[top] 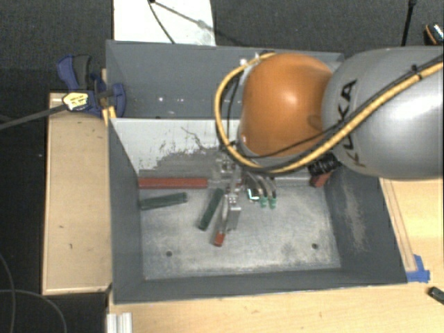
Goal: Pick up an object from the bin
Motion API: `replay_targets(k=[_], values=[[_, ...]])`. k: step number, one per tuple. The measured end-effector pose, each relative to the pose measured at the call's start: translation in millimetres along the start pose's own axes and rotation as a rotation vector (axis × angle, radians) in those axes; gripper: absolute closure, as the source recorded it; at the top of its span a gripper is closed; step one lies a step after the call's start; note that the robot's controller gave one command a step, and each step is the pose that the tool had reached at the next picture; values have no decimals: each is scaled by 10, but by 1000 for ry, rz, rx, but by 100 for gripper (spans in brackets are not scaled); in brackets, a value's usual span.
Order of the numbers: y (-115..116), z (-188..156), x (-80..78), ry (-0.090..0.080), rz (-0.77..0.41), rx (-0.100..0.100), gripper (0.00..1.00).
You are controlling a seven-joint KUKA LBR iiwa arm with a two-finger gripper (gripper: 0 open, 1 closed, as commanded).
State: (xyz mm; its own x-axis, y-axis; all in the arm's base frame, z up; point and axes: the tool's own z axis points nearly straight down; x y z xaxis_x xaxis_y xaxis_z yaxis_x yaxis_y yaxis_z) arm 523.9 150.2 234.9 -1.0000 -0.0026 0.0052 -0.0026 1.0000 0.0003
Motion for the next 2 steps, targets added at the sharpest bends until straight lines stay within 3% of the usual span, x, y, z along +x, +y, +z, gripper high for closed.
replay_targets(k=[1,2], values=[[-120,1480,-518,-2,-220,1,0],[-312,1637,-296,-7,-313,0,0]])
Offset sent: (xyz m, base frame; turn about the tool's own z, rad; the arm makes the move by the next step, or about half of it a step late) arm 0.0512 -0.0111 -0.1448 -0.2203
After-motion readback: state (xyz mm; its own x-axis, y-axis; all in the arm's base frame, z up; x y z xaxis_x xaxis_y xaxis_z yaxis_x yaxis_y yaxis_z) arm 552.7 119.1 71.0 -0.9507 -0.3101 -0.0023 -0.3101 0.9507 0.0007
